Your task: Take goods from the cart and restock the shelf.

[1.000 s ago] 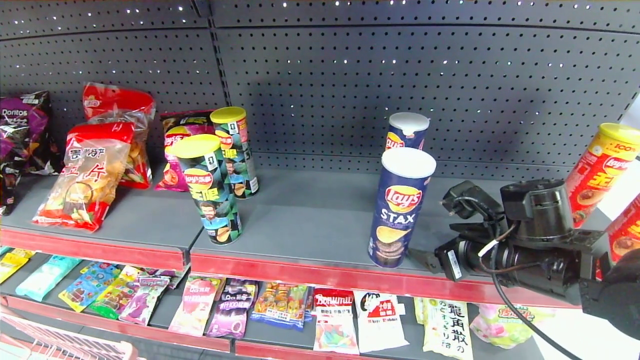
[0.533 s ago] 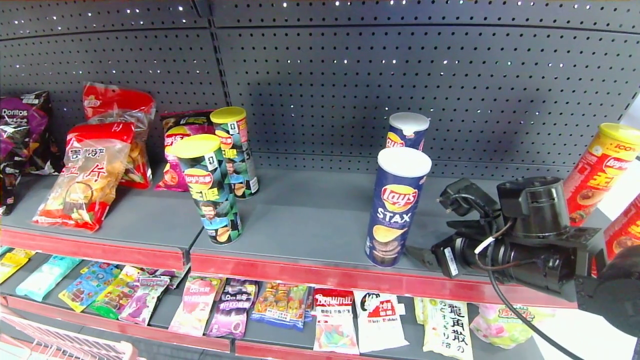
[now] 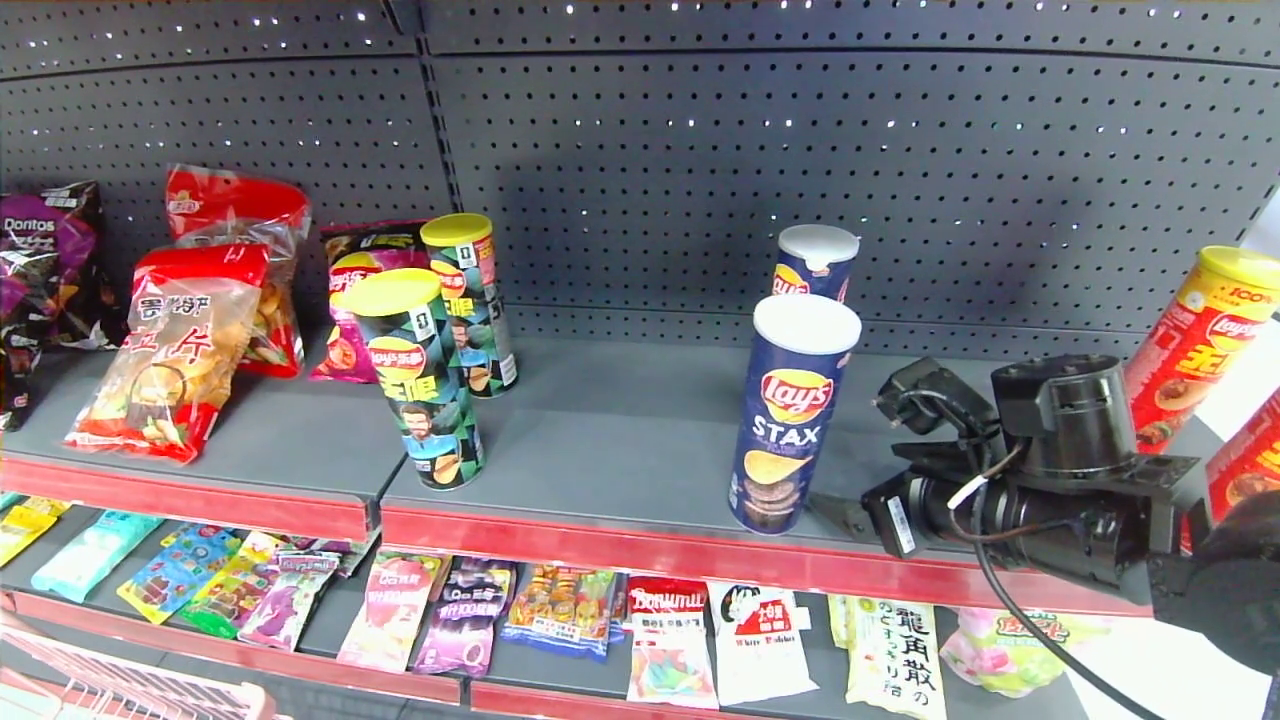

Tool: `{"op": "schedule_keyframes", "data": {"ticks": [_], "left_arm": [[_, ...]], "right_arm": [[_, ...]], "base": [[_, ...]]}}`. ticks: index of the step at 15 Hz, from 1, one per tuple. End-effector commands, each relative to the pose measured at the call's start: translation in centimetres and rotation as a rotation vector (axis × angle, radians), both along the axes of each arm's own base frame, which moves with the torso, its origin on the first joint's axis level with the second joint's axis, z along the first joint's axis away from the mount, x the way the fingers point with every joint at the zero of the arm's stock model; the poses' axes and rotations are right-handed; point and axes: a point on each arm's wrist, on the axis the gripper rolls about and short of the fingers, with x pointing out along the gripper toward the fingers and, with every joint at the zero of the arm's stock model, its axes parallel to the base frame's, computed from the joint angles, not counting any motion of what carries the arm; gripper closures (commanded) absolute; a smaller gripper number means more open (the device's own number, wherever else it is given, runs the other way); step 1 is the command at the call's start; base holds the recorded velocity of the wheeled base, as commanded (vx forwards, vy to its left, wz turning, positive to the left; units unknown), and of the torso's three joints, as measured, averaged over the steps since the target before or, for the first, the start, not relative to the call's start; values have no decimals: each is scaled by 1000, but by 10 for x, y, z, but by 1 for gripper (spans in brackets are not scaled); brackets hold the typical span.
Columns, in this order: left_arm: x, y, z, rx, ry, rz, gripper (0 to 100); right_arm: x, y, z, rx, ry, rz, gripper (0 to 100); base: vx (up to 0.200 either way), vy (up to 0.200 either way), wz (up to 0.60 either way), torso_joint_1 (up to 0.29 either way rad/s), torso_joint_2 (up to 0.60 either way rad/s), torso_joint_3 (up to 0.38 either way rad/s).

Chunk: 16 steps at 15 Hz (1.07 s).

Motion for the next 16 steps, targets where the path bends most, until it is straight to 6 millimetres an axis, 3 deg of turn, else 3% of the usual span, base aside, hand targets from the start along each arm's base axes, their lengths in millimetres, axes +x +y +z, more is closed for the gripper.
{"op": "schedule_keyframes", "data": {"ticks": [1, 4, 6, 8, 9, 11, 16], "left_arm": [[0, 0, 0, -1, 2, 1, 0], [0, 0, 0, -1, 2, 1, 0], [0, 0, 0, -1, 2, 1, 0], [0, 0, 0, -1, 2, 2, 0], [0, 0, 0, -1, 2, 1, 0], [0, 0, 0, -1, 2, 2, 0], [0, 0, 0, -1, 2, 1, 0]], "right_arm": [[-4, -5, 5, 9, -16, -9, 0], [-35, -28, 33, 70, -115, -39, 0], [-90, -46, 43, 135, -185, 20, 0], [-130, -64, 33, 179, -209, 92, 0], [-160, -80, 13, 190, -213, 127, 0], [-195, -102, -14, 160, -243, 107, 0], [-240, -115, -40, 140, -333, -142, 0]], "base": [[0, 0, 0, 0, 0, 0], [0, 0, 0, 0, 0, 0], [0, 0, 0, 0, 0, 0], [0, 0, 0, 0, 0, 0], [0, 0, 0, 0, 0, 0], [0, 0, 0, 0, 0, 0], [0, 0, 0, 0, 0, 0]]}}
